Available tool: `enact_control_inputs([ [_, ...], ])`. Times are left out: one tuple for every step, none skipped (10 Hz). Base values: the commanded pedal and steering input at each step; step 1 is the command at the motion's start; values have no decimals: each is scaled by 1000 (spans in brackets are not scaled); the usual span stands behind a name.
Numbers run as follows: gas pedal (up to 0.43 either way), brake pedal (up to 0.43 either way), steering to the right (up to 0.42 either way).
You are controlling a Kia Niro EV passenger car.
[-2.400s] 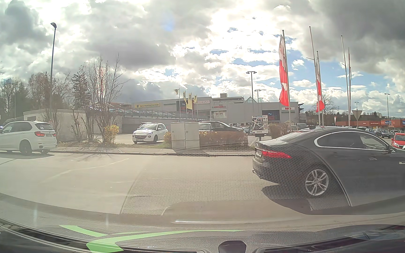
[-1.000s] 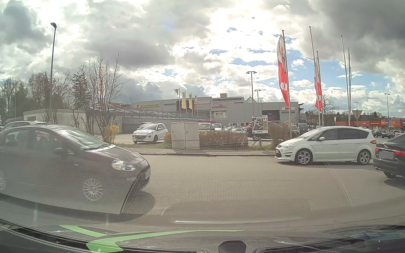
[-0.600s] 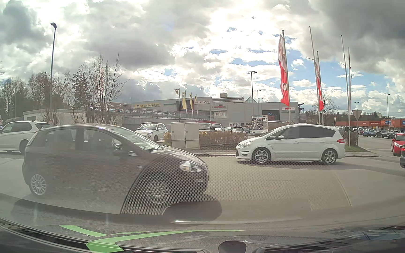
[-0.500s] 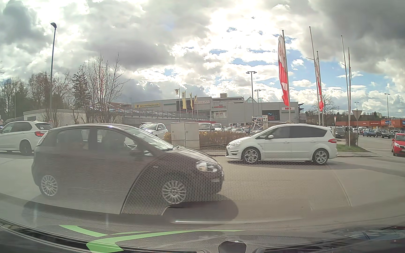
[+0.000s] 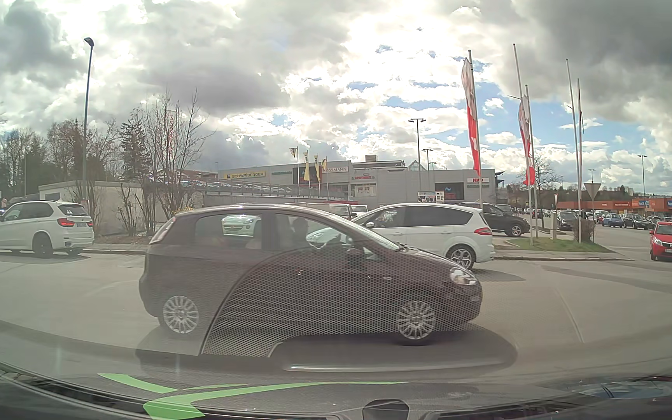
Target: Follow the waypoints while adhering to traffic rules and regulations
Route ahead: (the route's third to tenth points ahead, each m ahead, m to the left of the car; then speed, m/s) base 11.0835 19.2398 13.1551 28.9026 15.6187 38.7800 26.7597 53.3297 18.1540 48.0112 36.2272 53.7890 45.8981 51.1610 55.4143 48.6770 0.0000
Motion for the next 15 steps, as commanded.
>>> enact_control_inputs([
  [0,311,10],
  [0,311,10],
  [0,311,10],
  [0,311,10],
  [0,311,10],
  [0,311,10],
  [0,311,10],
  [0,311,10],
  [0,311,10],
  [0,311,10],
  [0,311,10],
  [0,311,10],
  [0,311,10],
  [0,311,10],
  [0,311,10],
])
